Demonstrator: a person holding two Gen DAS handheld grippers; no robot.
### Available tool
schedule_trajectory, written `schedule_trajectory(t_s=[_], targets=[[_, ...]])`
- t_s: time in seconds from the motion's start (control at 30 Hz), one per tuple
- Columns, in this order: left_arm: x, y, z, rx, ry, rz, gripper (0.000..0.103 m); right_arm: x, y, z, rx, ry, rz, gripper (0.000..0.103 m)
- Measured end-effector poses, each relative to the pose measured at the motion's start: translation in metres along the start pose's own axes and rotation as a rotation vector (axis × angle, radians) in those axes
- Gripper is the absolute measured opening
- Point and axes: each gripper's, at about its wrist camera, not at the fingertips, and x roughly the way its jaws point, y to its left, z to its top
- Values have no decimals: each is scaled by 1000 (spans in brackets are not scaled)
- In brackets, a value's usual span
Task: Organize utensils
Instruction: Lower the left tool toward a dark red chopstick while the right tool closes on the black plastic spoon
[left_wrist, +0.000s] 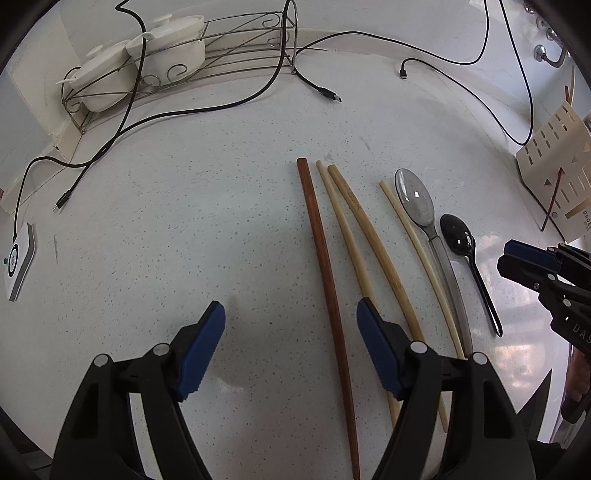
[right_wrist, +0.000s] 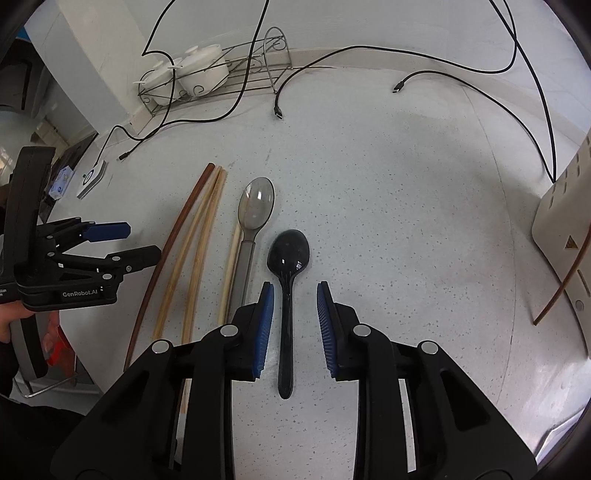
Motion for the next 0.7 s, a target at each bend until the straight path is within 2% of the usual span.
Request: schedule_trajectory(t_s=[0.2,0.7], targets=[[7,0,5,-1,24,3,67,8,-2,3,-7,16,-18,23],[15,-3,6,14,43,31,67,27,14,9,-81,53,-21,23]])
